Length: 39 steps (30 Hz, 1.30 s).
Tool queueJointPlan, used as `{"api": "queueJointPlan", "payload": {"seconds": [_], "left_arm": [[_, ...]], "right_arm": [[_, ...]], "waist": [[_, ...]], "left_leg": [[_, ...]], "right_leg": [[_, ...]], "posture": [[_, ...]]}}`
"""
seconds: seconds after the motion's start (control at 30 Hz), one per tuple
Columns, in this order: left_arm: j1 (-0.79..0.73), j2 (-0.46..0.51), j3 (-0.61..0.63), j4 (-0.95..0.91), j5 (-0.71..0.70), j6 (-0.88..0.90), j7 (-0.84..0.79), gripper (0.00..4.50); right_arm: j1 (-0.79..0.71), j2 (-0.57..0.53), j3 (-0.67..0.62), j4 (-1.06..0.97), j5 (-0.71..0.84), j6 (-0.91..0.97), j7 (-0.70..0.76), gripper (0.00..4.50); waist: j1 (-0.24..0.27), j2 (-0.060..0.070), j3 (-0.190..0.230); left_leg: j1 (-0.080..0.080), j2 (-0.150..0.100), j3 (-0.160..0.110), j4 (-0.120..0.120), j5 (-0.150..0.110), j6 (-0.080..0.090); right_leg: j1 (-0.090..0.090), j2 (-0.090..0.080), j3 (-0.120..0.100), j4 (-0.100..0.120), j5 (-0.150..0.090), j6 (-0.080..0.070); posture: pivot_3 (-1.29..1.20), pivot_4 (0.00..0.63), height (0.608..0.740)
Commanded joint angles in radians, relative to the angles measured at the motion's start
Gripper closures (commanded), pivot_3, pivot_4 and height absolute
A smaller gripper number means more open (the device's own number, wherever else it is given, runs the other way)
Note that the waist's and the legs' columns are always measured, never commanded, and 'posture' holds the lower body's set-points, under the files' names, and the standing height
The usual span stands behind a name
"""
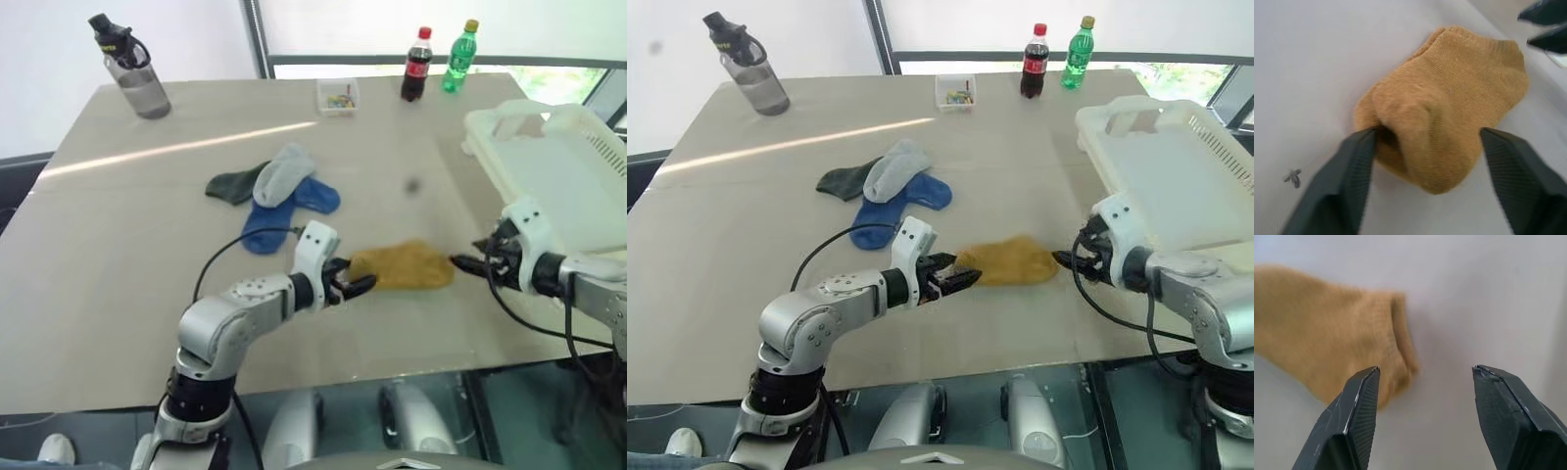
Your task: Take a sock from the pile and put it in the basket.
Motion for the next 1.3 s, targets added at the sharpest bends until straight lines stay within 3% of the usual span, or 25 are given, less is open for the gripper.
{"api": "queueJointPlan", "payload": {"seconds": [0.03,0.23,0.47,0.73,1.03,1.3], "left_arm": [[-0.001,-0.003,-0.006,-0.014,-0.001,-0.016,-0.001,0.02],[0.001,-0.004,-0.012,-0.013,0.002,-0.018,-0.003,0.02],[0.003,0.001,0.017,-0.021,-0.012,-0.056,-0.028,0.02],[-0.016,-0.072,0.194,0.068,-0.074,0.051,0.050,0.02],[-0.084,-0.106,0.112,0.198,-0.035,0.103,0.081,0.02],[-0.135,-0.131,0.087,0.313,-0.088,0.143,-0.021,0.02]], "right_arm": [[-0.005,0.060,0.015,-0.053,0.061,-0.032,0.012,1.43],[0.017,0.139,0.123,0.050,-0.024,-0.158,-0.023,1.43],[0.078,0.149,0.186,0.170,-0.098,-0.245,-0.017,1.43],[0.071,0.173,0.206,0.211,-0.127,-0.278,-0.024,1.43],[0.062,0.179,0.230,0.194,-0.151,-0.292,-0.022,1.43],[0.071,0.194,0.232,0.190,-0.168,-0.294,-0.035,1.43]], "waist": [[0.001,0.000,0.000],[0.003,0.000,0.000],[0.004,0.000,0.000],[0.002,0.000,-0.001],[0.002,-0.002,-0.004],[0.006,-0.002,-0.007]], "left_leg": [[0.000,0.000,0.000,0.000,0.000,0.000],[-0.001,0.000,0.000,0.000,0.000,0.000],[0.000,0.000,0.000,0.000,0.000,0.000],[0.002,0.000,0.000,0.000,0.000,0.000],[0.004,0.000,0.000,0.001,0.000,0.000],[0.005,-0.001,-0.001,0.001,0.000,0.000]], "right_leg": [[0.000,0.000,0.000,0.000,0.000,0.000],[0.000,-0.001,0.000,-0.001,0.000,-0.001],[0.000,-0.001,0.000,-0.001,0.001,-0.002],[0.002,-0.001,0.000,0.000,0.000,0.000],[0.004,-0.001,-0.001,0.000,0.000,-0.001],[0.006,-0.001,-0.001,-0.001,0.000,0.000]], "posture": [[0.00,0.150,0.740],[0.00,0.150,0.740],[0.00,0.150,0.740],[0.00,0.150,0.740],[0.00,0.150,0.740],[0.00,0.150,0.740]]}}
